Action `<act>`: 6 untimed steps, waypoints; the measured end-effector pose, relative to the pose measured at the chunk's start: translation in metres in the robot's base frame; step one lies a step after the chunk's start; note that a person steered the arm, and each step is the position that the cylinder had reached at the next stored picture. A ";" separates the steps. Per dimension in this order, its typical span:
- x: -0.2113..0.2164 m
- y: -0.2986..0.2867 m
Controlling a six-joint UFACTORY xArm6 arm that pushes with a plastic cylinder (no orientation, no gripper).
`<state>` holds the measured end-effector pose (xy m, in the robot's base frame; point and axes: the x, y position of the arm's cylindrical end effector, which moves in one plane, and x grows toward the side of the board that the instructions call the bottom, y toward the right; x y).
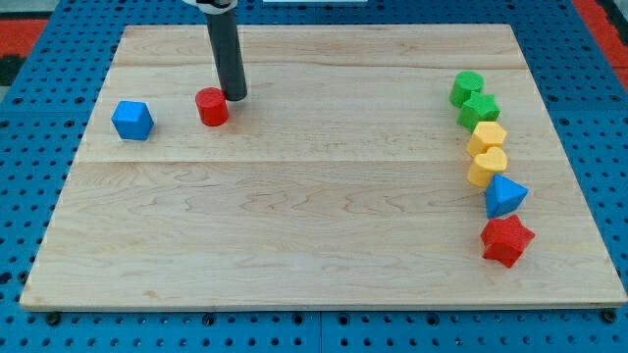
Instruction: Place the red circle at the top of the cube
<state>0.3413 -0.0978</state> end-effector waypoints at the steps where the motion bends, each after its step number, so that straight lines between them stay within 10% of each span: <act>1: 0.029 0.014; 2: 0.027 -0.072; 6: -0.019 -0.079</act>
